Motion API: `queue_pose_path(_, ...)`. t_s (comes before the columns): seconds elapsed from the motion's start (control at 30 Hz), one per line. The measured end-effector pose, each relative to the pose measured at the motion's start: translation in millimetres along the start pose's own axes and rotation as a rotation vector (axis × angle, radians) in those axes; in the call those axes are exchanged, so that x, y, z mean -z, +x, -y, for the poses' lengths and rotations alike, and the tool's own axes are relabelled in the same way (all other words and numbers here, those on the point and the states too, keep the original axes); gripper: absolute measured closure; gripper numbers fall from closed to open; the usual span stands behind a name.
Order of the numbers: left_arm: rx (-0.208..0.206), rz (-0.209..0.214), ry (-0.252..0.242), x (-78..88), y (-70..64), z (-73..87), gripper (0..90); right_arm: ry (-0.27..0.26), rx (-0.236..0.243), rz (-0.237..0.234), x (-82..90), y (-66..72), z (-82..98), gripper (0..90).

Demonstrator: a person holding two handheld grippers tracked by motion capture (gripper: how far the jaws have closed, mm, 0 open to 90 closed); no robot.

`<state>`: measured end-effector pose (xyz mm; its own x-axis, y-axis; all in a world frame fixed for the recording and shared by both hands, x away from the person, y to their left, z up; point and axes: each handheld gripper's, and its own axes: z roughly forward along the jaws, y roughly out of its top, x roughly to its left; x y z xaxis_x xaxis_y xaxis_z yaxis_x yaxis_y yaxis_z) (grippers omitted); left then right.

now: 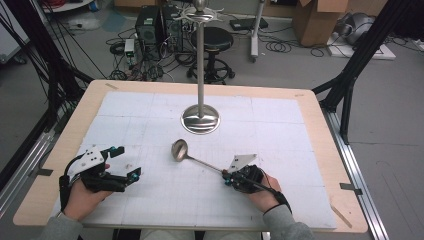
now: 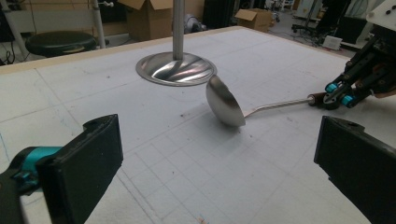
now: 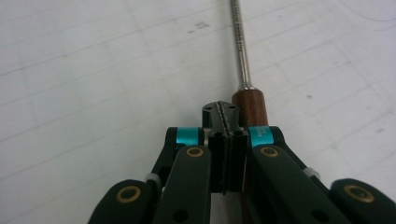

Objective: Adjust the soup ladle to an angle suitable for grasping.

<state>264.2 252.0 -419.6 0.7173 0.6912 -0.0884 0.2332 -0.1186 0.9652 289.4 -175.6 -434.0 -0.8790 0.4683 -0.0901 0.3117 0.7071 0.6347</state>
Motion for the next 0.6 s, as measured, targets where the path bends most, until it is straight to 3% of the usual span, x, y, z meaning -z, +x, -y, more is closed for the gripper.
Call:
queue_pose_path(0.2,-0.003,-0.002,0.007,-0.6,0.1,0.4,1.7,-0.015,-0.035,0.040,-2.3,-10.4,1.1,90.0)
queue_pose_path(0.23,-0.003,-0.003,0.007,-0.6,0.1,0.5,1.8,-0.020,-0.047,0.073,-3.4,-12.9,1.1,90.0)
queue_pose_path(0.3,0.000,-0.004,0.006,-0.7,0.0,0.5,1.7,-0.028,-0.059,0.088,-4.5,-16.9,1.6,90.0)
queue_pose_path(0.6,-0.002,-0.002,0.009,-1.3,0.0,0.7,1.7,-0.049,-0.114,0.113,-5.4,-33.4,6.6,90.0)
